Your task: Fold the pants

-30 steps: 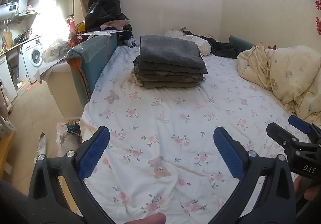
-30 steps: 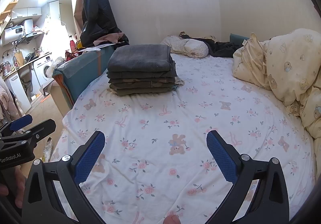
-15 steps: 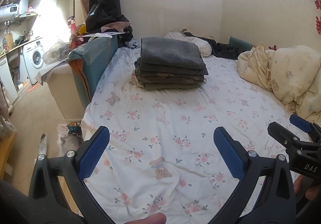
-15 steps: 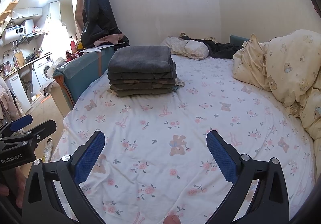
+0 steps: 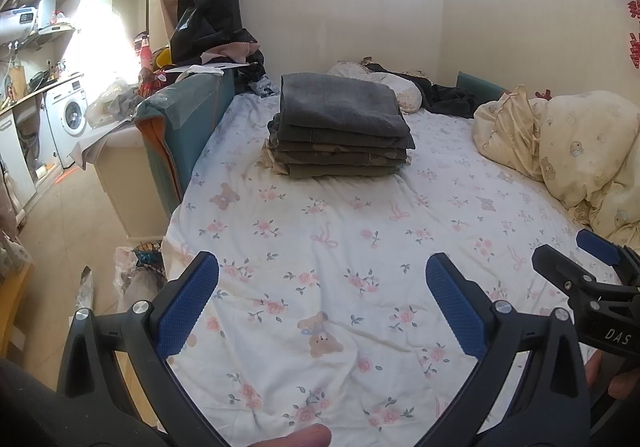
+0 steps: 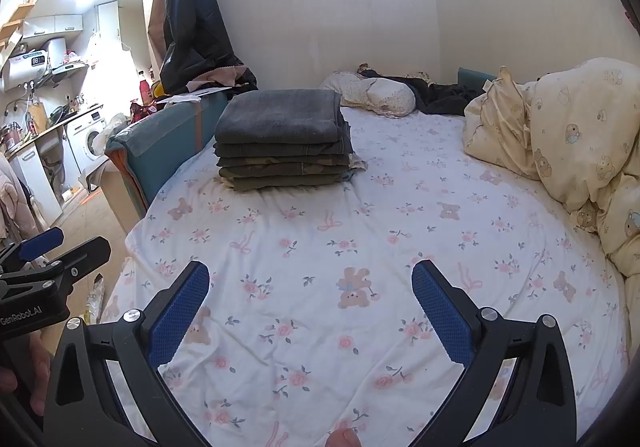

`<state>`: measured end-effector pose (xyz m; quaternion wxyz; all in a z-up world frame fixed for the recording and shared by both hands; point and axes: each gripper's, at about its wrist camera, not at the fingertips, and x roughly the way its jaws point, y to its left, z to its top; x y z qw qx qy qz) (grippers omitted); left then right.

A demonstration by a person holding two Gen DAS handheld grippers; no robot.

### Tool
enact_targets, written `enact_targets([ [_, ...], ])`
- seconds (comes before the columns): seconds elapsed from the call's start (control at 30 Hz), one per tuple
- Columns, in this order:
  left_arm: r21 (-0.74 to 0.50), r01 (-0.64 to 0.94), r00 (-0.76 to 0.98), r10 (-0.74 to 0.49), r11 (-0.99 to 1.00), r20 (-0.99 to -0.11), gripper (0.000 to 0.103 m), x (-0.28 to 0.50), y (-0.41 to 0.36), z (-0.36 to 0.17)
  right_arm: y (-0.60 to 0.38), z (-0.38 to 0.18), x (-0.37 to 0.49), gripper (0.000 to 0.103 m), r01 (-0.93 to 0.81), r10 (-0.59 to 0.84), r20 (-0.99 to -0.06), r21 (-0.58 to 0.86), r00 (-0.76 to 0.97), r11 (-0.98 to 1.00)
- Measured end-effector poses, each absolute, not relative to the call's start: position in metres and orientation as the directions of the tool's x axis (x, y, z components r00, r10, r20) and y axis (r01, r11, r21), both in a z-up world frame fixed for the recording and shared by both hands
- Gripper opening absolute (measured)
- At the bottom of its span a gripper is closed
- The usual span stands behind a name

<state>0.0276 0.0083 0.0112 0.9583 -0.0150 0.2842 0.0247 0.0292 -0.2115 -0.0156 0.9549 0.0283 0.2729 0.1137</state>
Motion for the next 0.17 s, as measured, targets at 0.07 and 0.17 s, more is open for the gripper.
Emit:
enact_targets([
  [0.07, -0.017, -0.054, 0.837, 0.036, 0.998, -0.545, 0.102, 0.0274, 0.0085, 0.0106, -0.2114, -0.0159, 0.0287, 0.103, -0.201, 0.232, -0.514, 0.117, 0.826, 0.973],
  [0.17, -0.023, -0.054, 0.842, 0.033, 0.998, -0.538, 0.102, 0.0253, 0.0087, 0.0108, -0.2113, -0.016, 0.0287, 0.103, -0.201, 0.233, -0.514, 0.118, 0.825, 0.972],
])
